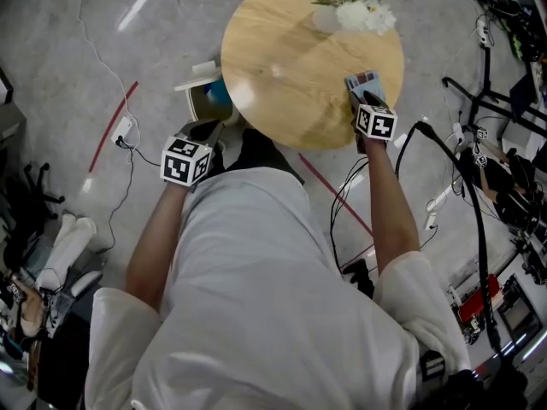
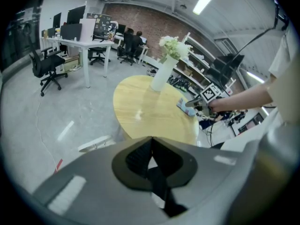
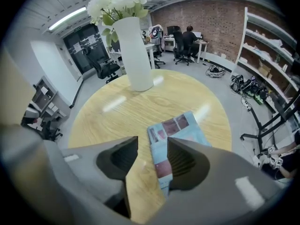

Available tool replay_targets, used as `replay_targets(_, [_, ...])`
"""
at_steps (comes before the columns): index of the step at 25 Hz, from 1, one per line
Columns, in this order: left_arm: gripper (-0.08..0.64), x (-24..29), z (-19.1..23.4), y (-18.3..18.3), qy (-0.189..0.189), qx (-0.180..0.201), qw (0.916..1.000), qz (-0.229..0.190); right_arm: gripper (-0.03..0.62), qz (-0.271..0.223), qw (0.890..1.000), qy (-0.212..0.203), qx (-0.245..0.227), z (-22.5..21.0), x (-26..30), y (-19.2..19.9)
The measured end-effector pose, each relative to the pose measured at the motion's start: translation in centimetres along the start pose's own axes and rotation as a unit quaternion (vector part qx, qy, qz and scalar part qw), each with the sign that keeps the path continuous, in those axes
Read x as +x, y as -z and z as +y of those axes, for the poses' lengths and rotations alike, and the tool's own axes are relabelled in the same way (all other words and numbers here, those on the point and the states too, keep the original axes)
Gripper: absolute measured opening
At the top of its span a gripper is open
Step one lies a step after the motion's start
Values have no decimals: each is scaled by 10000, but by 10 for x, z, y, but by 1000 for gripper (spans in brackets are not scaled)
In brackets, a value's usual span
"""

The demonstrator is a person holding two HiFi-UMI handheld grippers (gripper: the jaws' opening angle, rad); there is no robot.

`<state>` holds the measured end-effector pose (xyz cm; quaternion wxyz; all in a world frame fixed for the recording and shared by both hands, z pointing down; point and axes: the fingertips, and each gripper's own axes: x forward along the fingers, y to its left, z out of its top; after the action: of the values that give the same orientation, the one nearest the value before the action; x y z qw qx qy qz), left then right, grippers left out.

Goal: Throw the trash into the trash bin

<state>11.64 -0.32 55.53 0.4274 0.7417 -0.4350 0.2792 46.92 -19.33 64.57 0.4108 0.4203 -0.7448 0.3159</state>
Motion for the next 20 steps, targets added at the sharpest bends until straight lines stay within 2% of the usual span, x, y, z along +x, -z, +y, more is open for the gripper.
replay_targets(8, [5, 5, 5, 7, -44, -168, 9998, 61, 277, 309, 9993, 151, 111, -23, 21, 4])
replay_targets(13, [6, 12, 6, 3, -24, -250, 9996, 109, 373, 579, 9982, 151, 39, -29, 36, 9])
replay_targets(20, [5, 18, 8, -1, 2, -363, 9992, 160, 376, 703, 9972, 233, 18, -34, 47, 10])
